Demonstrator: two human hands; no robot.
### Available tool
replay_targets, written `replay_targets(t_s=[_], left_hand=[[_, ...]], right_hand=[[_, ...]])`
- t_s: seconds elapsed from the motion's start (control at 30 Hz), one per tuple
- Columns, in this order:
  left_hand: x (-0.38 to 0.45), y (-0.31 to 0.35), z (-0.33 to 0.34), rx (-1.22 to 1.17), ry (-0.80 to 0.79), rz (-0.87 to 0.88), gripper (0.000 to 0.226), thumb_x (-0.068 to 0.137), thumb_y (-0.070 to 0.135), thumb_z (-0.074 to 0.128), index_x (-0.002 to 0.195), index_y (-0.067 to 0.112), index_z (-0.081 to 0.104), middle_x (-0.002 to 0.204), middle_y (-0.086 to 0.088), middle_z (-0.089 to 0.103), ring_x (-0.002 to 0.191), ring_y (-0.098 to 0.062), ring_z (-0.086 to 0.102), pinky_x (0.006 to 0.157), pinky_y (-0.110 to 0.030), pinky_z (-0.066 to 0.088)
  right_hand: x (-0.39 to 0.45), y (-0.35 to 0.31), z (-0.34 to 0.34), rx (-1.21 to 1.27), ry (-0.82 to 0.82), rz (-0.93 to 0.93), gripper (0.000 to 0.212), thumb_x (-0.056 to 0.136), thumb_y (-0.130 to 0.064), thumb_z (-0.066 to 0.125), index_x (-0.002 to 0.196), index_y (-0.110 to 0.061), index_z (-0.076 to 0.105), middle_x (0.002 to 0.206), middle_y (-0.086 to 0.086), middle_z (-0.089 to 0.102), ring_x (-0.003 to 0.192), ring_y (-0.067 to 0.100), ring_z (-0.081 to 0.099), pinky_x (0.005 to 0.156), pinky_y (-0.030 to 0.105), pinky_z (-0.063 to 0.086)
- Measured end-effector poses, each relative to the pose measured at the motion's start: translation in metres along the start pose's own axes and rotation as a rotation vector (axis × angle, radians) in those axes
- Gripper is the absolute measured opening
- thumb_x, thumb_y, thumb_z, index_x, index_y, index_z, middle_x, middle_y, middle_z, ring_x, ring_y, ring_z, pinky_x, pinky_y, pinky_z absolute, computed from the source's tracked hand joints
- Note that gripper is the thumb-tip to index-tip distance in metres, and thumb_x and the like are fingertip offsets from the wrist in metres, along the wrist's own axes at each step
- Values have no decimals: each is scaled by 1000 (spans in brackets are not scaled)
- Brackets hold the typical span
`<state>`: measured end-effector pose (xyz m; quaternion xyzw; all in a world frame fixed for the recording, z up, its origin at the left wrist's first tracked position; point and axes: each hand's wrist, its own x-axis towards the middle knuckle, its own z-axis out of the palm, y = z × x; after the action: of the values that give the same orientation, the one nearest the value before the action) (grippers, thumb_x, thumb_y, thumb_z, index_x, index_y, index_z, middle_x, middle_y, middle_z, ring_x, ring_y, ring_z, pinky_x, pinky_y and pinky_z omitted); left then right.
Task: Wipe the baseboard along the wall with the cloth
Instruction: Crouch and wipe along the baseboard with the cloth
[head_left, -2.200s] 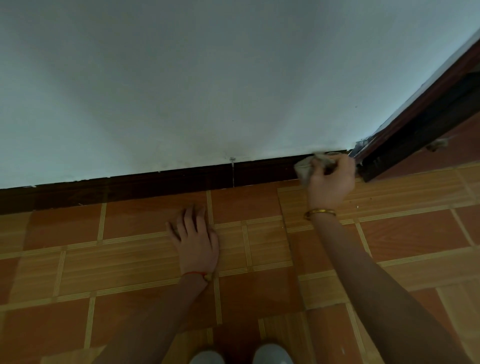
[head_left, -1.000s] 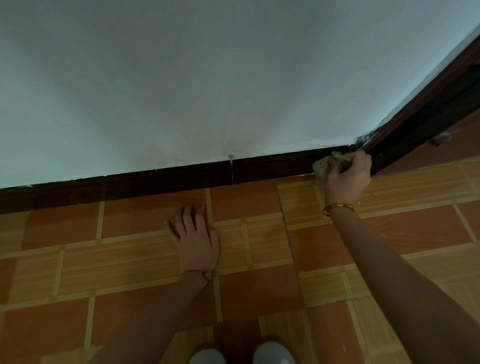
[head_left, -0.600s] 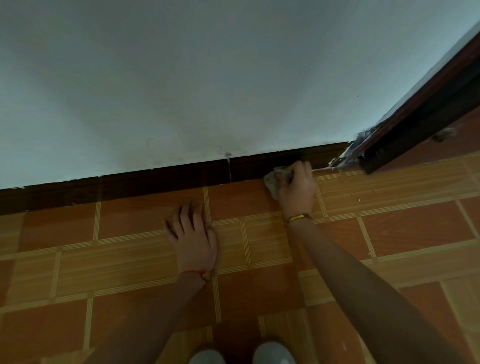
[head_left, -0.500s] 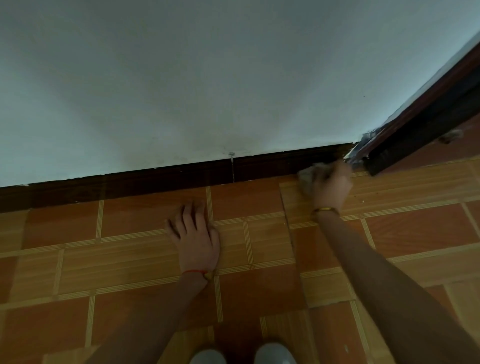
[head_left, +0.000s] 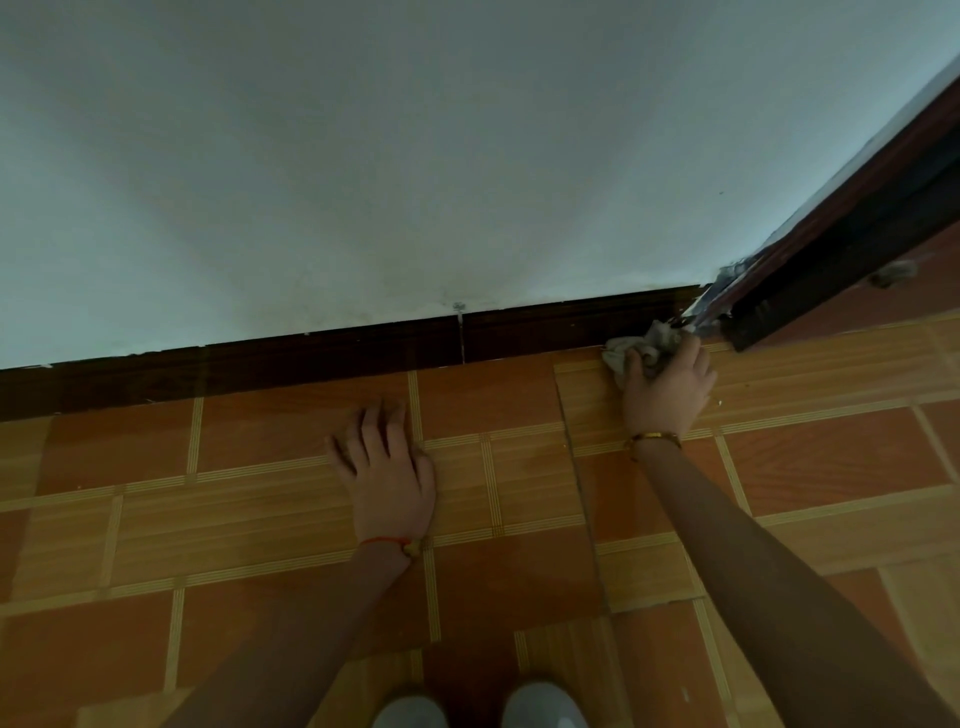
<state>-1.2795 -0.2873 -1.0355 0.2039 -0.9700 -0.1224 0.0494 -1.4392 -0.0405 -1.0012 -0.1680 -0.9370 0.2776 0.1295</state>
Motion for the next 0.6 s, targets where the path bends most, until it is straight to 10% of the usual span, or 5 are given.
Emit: replay_targets(t_s=[0.43,0.6], left_hand=[[-1,0,1,10,5,-12,53,90,28,40,140,11,45,147,-16,41,139,-39,33,117,-66,12],[-1,1,0,16,10,-7,54,90,28,40,142,12,44,147,-16,41,140,-38,33,118,-64,10]], right_hand=[[-14,-23,11,151,-128,-131,27,82,-6,69,104,-1,55,110,16,58,98,28,58,75,24,44],[17,-2,-11,132,75,-24,27,82,-5,63,108,0,57,108,21,60,97,33,58,74,26,41]])
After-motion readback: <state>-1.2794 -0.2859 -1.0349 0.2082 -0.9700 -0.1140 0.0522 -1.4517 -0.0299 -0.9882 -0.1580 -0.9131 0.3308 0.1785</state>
